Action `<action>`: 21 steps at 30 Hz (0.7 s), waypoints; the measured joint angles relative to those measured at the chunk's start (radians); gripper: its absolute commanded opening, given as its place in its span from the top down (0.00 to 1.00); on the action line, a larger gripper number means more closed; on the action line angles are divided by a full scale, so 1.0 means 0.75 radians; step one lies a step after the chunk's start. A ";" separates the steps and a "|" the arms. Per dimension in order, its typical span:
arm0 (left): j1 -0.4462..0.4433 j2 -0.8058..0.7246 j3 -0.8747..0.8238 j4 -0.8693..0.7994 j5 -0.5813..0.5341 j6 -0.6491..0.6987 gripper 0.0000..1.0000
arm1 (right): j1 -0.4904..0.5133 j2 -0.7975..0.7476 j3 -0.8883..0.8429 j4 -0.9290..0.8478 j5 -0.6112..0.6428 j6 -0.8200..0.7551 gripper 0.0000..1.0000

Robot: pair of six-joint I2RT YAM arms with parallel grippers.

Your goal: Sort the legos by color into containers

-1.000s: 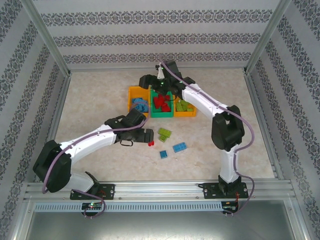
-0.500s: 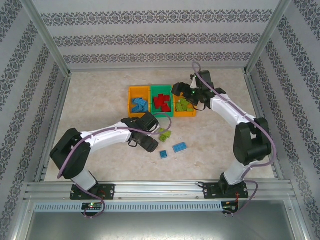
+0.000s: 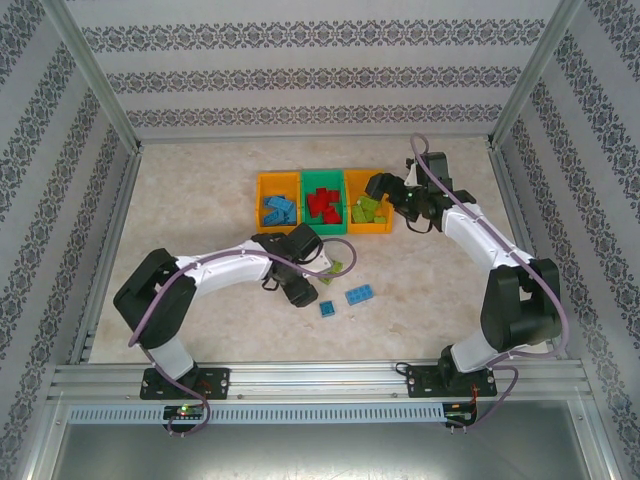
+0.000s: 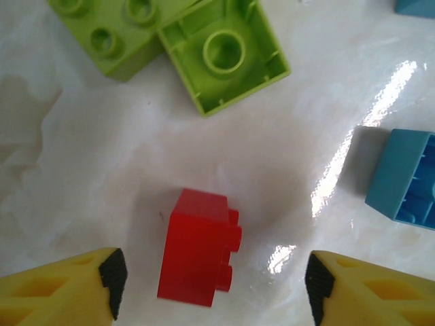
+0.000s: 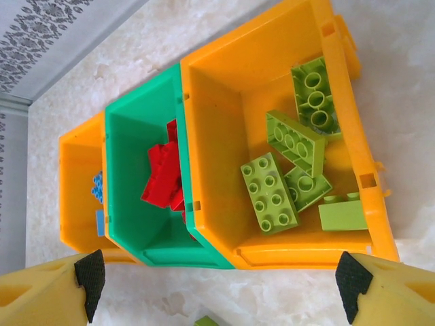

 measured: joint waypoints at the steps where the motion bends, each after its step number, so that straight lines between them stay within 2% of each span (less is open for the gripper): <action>1: 0.000 0.011 0.007 0.002 0.005 0.013 0.33 | -0.001 -0.002 -0.005 -0.001 0.001 -0.002 0.09; 12: 0.000 0.089 0.020 0.000 0.035 0.070 0.34 | -0.097 -0.095 -0.060 -0.001 0.000 -0.009 0.08; 21: 0.000 0.107 0.022 -0.006 0.034 0.088 0.63 | -0.133 -0.132 -0.123 -0.001 0.000 -0.014 0.08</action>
